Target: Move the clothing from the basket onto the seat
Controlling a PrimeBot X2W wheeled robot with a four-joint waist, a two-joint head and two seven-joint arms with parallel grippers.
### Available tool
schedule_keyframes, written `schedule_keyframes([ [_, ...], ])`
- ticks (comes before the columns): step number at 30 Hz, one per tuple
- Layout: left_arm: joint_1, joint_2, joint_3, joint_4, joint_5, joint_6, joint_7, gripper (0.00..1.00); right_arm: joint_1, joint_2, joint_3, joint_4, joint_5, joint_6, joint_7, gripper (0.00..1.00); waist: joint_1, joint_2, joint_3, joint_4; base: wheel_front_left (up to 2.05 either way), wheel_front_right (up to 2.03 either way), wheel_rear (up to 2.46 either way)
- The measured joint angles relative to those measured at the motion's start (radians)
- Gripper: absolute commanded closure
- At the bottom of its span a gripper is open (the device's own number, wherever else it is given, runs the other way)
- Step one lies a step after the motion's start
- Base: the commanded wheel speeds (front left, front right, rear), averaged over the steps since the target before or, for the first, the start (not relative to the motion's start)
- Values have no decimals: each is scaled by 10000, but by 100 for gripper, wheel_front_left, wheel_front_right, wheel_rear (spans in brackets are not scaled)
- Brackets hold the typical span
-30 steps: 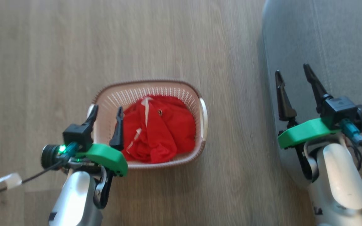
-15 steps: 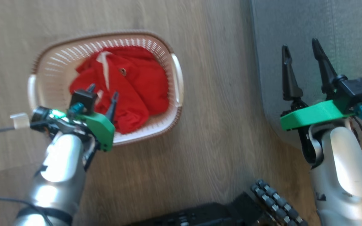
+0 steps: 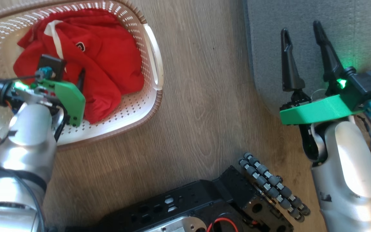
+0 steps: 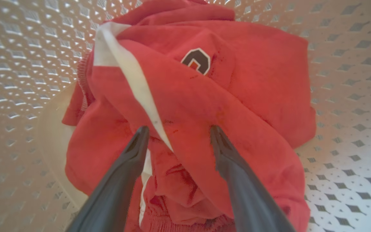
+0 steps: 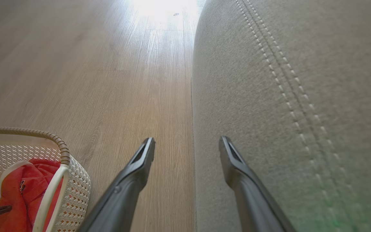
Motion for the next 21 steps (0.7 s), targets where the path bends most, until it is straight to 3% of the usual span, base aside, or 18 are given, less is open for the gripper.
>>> schedule_keyframes([
  [12, -963, 96, -721, 625, 458, -88, 562, 0, -32, -96, 105, -483, -104, -102, -88, 0, 0, 0, 546, 10, 0, 0, 0],
  [21, -967, -299, -1369, 732, -263, -265, 1835, 0, 101, -180, 146, -625, -316, -173, -88, 0, 0, 0, 608, 49, 0, 0, 0],
])
